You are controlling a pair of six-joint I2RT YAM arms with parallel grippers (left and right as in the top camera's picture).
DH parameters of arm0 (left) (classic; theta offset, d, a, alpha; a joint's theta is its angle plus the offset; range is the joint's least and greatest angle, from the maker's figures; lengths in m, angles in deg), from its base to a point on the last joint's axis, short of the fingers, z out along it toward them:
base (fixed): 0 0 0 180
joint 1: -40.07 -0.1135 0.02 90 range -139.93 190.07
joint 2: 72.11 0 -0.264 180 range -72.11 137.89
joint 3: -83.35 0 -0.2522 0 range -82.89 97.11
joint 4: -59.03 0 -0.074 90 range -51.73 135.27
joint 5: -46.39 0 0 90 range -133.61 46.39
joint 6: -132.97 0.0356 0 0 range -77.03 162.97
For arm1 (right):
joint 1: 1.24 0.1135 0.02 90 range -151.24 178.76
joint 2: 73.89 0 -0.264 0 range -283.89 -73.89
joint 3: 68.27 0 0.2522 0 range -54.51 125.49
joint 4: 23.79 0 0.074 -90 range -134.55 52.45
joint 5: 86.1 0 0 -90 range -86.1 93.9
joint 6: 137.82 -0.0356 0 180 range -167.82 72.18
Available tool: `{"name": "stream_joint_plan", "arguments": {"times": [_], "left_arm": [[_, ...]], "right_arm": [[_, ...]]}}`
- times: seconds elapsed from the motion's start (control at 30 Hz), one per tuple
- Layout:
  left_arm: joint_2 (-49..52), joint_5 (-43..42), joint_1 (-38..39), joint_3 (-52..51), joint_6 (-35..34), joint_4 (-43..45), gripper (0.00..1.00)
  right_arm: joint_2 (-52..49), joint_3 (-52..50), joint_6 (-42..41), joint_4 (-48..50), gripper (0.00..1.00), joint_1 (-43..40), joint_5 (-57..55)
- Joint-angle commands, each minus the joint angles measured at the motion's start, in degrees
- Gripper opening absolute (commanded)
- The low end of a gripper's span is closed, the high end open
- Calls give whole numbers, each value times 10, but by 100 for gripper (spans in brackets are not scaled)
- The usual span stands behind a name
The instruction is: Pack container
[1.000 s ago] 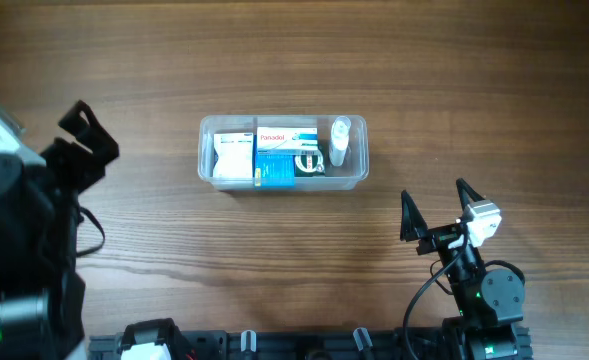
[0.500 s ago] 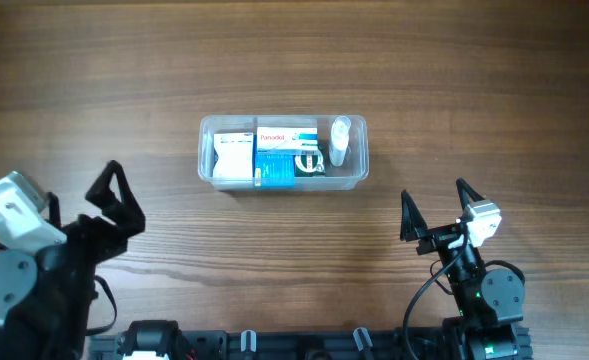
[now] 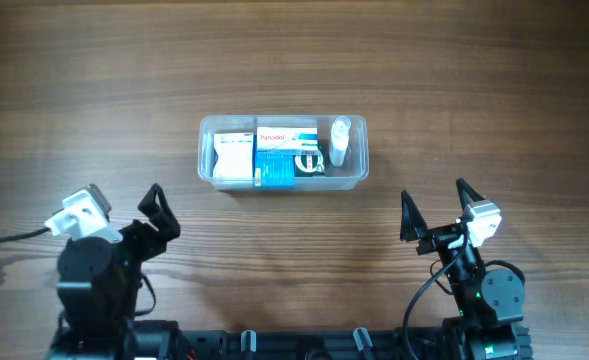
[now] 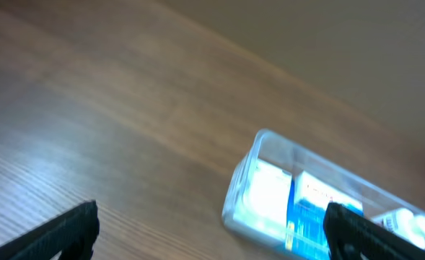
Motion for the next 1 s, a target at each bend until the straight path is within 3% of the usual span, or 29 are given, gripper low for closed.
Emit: {"name": "stream_joint_plan", "arguments": {"times": [0.0,0.2,0.3,0.5,0.8,0.97], "left_arm": [[-53,1,14,-105,-9,100,100],[-136,2,35,-255,-2,326,100],[-170,1,36,-309,-2,393,100],[-219,1,36,-355,-2,398,100],[-219,2,35,-355,112,359,100],[-219,-6,31,-355,118,358,100]], "right_arm": [[7,-1,10,1,100,-4,9],[7,-1,10,1,100,-4,9],[7,-1,10,1,100,-4,9],[7,-1,10,1,100,-4,9],[7,-1,10,1,100,-4,9],[7,-1,10,1,100,-4,9]]}}
